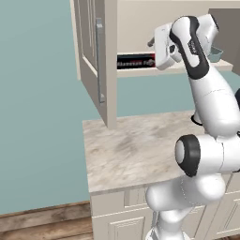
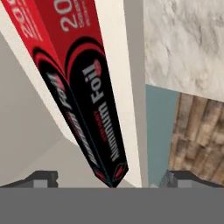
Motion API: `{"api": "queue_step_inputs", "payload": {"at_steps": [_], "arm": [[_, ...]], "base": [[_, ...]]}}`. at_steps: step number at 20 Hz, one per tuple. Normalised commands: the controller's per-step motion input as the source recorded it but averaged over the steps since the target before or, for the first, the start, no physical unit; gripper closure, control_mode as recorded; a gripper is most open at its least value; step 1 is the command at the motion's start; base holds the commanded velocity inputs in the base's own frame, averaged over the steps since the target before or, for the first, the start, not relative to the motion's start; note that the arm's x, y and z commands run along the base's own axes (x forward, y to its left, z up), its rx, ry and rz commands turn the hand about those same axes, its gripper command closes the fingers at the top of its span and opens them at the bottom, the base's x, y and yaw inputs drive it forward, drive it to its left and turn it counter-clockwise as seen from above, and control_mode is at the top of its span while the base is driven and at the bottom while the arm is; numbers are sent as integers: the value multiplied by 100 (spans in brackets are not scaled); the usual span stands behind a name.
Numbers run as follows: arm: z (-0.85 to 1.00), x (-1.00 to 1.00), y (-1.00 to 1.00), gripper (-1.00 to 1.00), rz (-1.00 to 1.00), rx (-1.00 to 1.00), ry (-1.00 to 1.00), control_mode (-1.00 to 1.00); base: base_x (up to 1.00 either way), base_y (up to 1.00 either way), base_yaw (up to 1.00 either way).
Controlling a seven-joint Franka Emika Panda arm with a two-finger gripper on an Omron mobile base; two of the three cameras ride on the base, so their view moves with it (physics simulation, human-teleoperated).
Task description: Retrieve the tupperware and aluminum foil from the cabinet and place them on the dining counter near the plate with avocado and mushroom to prepare for storing leftovers.
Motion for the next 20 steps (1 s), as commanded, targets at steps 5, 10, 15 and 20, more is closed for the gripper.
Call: {"api": "queue_step_inputs", "payload": {"at_steps": [5,10,15,20], "arm": [[-47,44,0,-100,4,5,0,-100],[-35,45,0,-100,3,7,-5,-100],[13,32,0,-100,0,7,-1,-100],[47,18,0,-100,0,1,5,-100]], "base": [[0,0,0],[0,0,0],[0,0,0],[0,0,0]]}}
